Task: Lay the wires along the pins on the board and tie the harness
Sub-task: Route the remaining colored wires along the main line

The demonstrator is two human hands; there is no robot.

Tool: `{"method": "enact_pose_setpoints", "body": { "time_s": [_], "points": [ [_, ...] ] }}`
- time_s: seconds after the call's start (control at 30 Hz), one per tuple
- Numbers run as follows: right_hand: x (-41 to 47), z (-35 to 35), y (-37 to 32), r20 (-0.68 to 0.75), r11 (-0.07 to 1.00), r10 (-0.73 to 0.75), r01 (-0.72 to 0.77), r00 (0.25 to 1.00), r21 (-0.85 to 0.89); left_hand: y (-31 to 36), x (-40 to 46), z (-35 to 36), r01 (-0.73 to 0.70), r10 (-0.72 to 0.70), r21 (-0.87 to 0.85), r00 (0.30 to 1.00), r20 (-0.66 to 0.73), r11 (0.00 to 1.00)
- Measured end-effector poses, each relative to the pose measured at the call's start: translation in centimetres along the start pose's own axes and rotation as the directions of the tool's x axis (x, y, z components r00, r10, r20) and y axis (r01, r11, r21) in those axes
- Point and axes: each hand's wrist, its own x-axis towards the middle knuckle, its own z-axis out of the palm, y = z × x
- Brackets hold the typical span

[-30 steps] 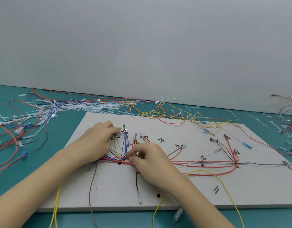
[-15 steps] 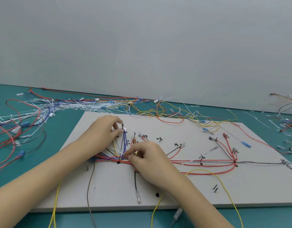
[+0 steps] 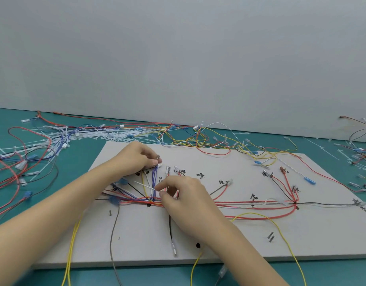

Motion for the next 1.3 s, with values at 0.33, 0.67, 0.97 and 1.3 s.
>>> {"method": "enact_pose_setpoints", "body": {
  "time_s": [0.33, 0.67, 0.97, 1.3],
  "points": [
    [-0.2, -0.6, 0.6, 0.022, 1.0, 0.005, -0.005, 1.0, -0.001, 1.6, 0.8, 0.2, 0.355, -0.369, -0.172, 0.928, -0.057, 0.919],
    [-0.9, -1.2, 1.4, 0.06, 0.998, -0.043, 0.046, 0.997, -0.045, 1.9, 0.7, 0.8, 0.292, -0.321, -0.19, 0.937, -0.141, 0.937],
    [-1.0, -1.1, 1.5, 0.061, 0.998, -0.031, 0.034, 0.998, -0.05, 1.0, -1.3, 0.6, -0.125, 0.179, 0.257, 0.963, -0.201, 0.958],
    [-1.3, -1.4, 1.5, 0.076, 0.997, -0.052, 0.056, 0.996, -0.05, 0.7, -1.7, 1.8, -0.231, 0.354, 0.497, 0.92, -0.168, 0.836]
  ]
}}
